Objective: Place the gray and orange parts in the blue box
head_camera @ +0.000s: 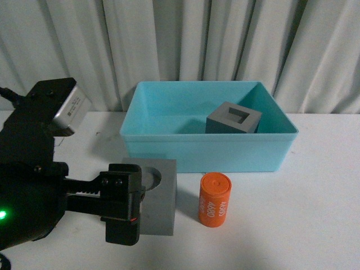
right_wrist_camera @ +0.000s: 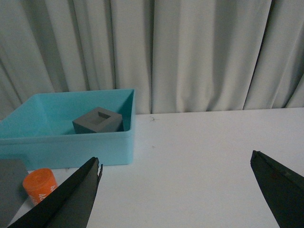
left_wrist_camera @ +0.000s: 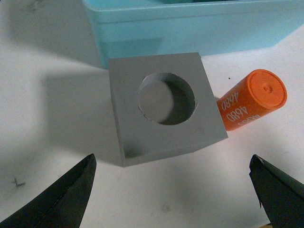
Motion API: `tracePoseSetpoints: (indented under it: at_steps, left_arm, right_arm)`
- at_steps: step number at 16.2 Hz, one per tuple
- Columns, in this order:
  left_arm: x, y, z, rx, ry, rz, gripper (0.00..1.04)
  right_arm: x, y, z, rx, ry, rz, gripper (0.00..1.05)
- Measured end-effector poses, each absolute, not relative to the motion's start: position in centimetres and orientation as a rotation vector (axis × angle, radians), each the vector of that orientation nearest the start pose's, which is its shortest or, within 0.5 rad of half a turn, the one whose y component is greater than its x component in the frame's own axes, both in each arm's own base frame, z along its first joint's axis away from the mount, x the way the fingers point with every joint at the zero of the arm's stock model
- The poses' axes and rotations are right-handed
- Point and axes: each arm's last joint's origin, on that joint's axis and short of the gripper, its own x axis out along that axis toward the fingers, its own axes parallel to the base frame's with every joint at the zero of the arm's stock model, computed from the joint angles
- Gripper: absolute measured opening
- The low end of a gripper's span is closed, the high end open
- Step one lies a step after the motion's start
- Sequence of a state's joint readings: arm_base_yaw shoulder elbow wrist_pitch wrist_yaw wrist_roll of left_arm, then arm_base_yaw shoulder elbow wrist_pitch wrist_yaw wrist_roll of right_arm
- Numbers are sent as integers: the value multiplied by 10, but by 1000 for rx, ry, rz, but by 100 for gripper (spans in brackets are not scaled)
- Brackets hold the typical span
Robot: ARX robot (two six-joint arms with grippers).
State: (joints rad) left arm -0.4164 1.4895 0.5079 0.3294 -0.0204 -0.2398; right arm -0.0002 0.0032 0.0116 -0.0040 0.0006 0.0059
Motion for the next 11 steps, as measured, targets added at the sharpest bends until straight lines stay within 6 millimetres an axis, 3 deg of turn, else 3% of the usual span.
tracePoseSetpoints:
  at_steps: [6, 11]
  left_arm:
    - [276, -118, 120, -19, 700, -337, 98]
    - [295, -109, 109, 5, 718, -323, 98]
  right_arm:
    - [97, 0, 167, 6, -4, -1, 98]
    - [97, 0, 167, 6, -4, -1, 98]
